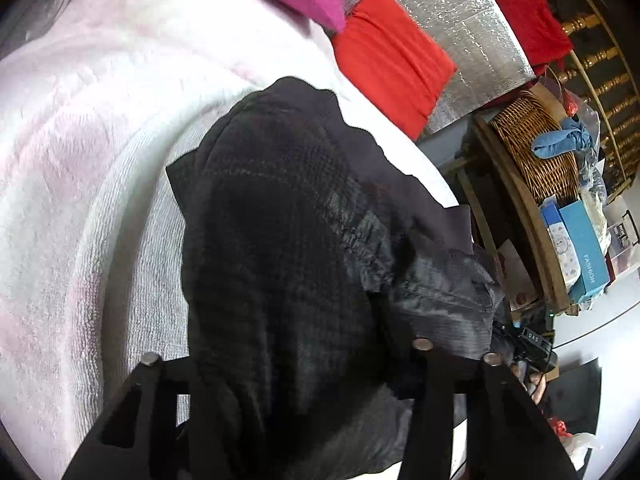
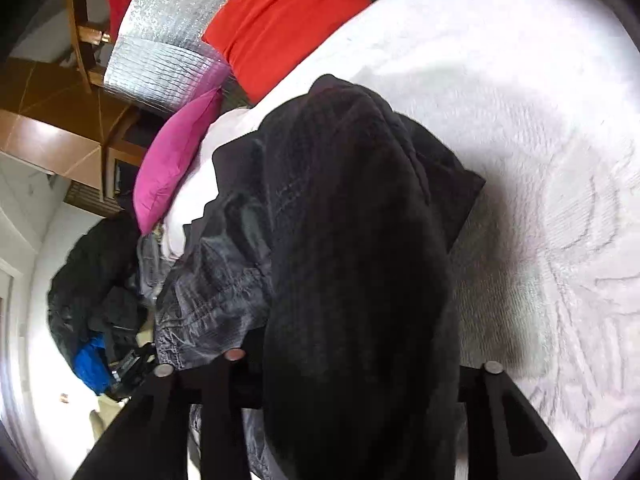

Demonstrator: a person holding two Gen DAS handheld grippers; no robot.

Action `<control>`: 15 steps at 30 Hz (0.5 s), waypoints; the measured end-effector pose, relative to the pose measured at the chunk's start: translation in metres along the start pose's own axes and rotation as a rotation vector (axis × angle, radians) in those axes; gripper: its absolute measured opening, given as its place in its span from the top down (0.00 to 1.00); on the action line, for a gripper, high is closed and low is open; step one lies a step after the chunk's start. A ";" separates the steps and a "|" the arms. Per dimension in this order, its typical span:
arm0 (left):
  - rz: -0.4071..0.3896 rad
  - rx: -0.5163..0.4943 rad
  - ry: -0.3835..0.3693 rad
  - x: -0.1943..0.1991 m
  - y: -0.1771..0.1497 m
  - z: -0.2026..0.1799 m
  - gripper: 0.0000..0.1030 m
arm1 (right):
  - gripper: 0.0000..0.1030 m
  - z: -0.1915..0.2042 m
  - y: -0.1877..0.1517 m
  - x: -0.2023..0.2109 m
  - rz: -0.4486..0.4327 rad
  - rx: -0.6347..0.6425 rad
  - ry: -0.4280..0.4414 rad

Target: Fold large clothes

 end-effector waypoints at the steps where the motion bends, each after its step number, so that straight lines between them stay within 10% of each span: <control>1: -0.008 0.000 0.006 0.002 0.001 -0.002 0.62 | 0.63 0.005 0.000 0.003 -0.010 0.008 -0.018; 15: -0.099 -0.098 -0.023 0.096 -0.027 -0.070 0.74 | 0.71 0.080 -0.036 0.097 -0.133 0.151 -0.001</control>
Point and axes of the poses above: each gripper's, at about its wrist camera, not at the fingertips, and x roughly against the way its jaws point, z to its left, y to its top, the point moved 9 cm from there along -x, roughly the way its jaws point, and after that the axes turned 1 degree about z, right-handed, at the moved point
